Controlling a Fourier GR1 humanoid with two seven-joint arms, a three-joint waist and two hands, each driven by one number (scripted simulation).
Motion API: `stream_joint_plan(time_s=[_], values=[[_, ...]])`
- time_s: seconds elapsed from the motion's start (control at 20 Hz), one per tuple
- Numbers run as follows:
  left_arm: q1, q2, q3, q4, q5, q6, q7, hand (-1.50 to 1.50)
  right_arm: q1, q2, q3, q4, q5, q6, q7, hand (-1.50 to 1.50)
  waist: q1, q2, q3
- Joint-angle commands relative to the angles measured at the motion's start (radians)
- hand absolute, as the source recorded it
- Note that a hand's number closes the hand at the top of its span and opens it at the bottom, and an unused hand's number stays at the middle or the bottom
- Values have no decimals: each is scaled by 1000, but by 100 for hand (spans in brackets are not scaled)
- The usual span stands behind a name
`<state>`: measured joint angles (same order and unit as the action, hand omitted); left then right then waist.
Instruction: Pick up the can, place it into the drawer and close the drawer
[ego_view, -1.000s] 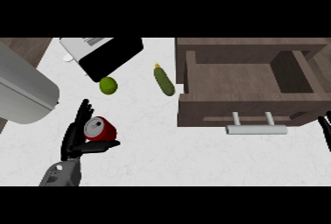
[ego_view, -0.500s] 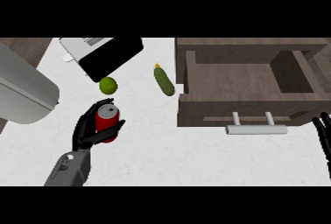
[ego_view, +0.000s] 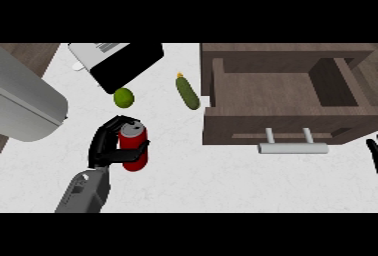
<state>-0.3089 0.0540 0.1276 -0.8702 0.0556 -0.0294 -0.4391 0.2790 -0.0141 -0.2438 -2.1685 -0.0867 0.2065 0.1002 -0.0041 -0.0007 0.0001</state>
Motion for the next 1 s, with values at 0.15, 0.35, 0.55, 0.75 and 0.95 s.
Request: stream_joint_plan(time_s=[0.15,0.35,0.55,0.75,0.95], values=[[39,-50,-34,-146,16,44,49,150,-37,-1,-17,20,2,1,-12,-150,2,0,0],[65,45,48,-210,70,31,102,150,20,-14,-34,-58,-65,26,47,-150,2,-1,0],[77,5,-7,-307,53,64,139,150,-7,-6,-48,7,-25,29,3,-150,2,0,0],[12,20,-58,-412,38,63,310,150,84,13,-34,-26,-47,61,-49,-150,-1,-2,0],[-39,-27,-110,-452,-25,142,324,150,14,-9,-57,-48,-55,26,44,-150,-1,0,0]])
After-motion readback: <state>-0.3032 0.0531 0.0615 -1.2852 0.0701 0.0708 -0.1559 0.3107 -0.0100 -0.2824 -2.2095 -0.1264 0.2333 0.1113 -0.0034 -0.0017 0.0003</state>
